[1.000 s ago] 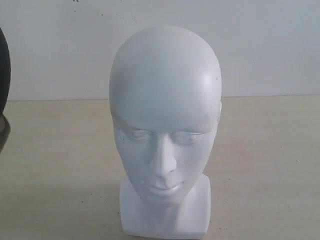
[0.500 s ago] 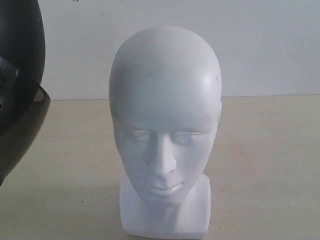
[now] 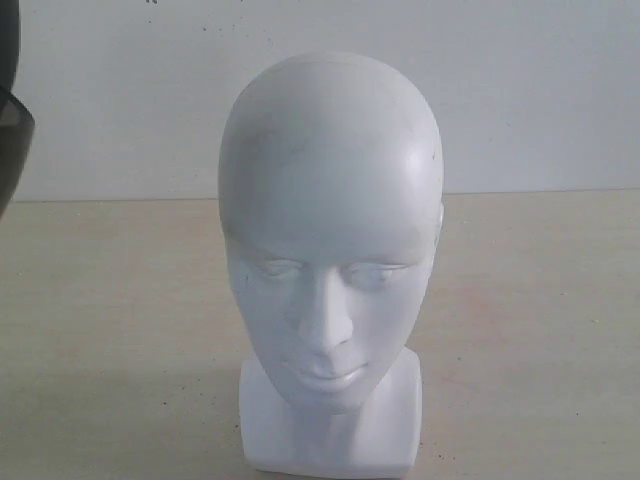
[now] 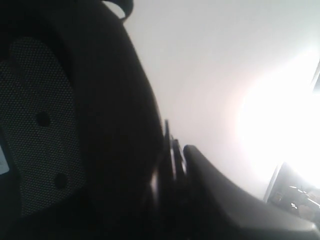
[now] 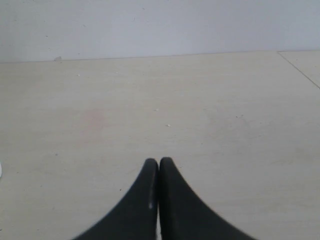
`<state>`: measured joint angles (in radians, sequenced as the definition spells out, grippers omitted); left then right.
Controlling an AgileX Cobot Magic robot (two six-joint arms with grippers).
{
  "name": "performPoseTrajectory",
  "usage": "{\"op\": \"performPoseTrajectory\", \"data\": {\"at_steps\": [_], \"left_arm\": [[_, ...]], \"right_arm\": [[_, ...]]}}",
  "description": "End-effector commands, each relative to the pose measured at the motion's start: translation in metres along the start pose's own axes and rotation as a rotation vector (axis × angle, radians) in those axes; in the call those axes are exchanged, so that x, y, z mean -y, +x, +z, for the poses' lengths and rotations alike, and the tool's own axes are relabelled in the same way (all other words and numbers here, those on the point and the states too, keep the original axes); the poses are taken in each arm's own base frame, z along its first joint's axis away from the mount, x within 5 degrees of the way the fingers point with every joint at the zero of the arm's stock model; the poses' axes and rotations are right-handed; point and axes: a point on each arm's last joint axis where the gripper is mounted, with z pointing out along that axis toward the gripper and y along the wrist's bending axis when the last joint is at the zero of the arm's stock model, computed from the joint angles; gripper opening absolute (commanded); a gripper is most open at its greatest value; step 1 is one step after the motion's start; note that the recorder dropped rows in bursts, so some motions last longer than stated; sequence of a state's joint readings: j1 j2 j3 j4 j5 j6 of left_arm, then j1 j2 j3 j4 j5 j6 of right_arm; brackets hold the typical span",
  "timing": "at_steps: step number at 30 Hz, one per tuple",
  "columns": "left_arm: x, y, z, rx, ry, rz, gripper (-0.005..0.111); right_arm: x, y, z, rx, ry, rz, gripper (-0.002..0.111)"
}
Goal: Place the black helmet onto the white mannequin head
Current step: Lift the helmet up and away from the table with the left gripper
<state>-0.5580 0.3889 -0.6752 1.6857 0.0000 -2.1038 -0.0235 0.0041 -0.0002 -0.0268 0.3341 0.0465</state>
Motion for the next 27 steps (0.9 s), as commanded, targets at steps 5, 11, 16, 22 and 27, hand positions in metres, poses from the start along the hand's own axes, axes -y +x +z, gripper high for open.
{"op": "performPoseTrajectory", "data": {"at_steps": [5,11,16,22,27], "left_arm": [[0.006,-0.013,-0.002,0.039,0.02,0.059,0.004],[0.006,-0.014,-0.002,0.041,0.021,0.059,0.004],[0.013,-0.024,-0.004,0.066,0.049,0.059,0.004],[0.015,-0.023,0.004,0.036,0.068,0.06,0.004],[0.022,-0.021,0.022,-0.006,0.141,0.036,0.004]], "right_arm": [[0.0,-0.001,0.0,0.011,0.001,-0.006,0.0],[0.0,-0.001,0.0,0.011,0.001,-0.006,0.0],[0.0,-0.001,0.0,0.011,0.001,-0.006,0.0],[0.0,-0.001,0.0,0.011,0.001,-0.006,0.0],[0.0,-0.001,0.0,0.016,0.001,-0.006,0.0]]}}
